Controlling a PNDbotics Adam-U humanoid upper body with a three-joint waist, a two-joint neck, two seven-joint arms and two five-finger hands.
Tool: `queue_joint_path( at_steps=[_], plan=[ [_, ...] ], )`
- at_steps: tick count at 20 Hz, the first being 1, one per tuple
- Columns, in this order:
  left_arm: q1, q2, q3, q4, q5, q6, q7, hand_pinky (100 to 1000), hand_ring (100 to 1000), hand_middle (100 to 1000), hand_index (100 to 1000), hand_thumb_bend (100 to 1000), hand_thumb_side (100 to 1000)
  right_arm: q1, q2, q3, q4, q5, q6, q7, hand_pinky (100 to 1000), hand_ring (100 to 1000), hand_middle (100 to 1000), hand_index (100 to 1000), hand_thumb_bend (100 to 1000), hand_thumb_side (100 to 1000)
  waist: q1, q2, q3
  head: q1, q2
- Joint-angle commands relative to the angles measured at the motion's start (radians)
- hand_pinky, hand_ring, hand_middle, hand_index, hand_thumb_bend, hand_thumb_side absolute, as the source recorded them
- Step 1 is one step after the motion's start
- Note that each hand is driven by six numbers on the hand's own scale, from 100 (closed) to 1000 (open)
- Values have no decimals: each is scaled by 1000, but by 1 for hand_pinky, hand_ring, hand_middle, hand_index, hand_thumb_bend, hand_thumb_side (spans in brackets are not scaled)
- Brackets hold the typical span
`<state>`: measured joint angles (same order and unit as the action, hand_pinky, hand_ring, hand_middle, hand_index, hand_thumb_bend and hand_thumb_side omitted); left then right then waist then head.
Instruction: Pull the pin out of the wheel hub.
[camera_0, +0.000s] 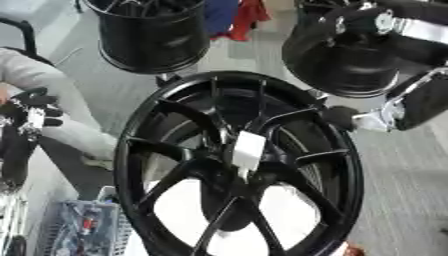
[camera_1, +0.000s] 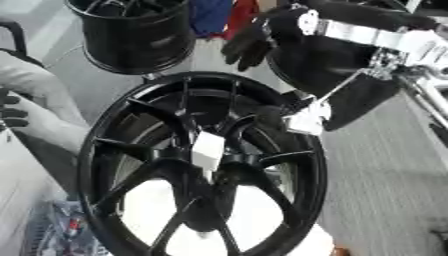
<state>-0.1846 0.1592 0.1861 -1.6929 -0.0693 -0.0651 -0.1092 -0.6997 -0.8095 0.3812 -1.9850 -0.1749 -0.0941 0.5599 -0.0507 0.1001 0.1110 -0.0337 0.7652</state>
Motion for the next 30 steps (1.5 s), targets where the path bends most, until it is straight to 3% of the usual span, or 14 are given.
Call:
queue_joint_path(
  at_steps=[1, 14, 23, 30],
  plan=[
    [-6, 27, -5, -12, -4, -1, -5, 619, 630, 657, 784, 145, 609, -45, 6, 22, -15, 5, 15, 67, 741, 758, 774, 865, 301, 175, 3, -12, 1, -4, 5],
    [-11, 26, -14, -12, -3, -2, -14, 620, 631, 658, 784, 143, 610, -134, 122, 107, 16, 125, 74, 219, 758, 795, 812, 895, 305, 198, 1, -11, 13, -16, 5],
    [-13, 21, -15, -14, -3, -3, -15, 621, 632, 659, 784, 141, 611, -142, 210, 150, 160, 225, 32, 252, 771, 819, 824, 900, 292, 200, 4, -3, 17, -22, 5],
    [-13, 18, -14, -14, -5, -3, -16, 621, 633, 659, 784, 140, 610, -142, 241, 159, 246, 306, -19, 247, 791, 831, 830, 901, 285, 189, 6, 0, 17, -24, 5]
  ],
)
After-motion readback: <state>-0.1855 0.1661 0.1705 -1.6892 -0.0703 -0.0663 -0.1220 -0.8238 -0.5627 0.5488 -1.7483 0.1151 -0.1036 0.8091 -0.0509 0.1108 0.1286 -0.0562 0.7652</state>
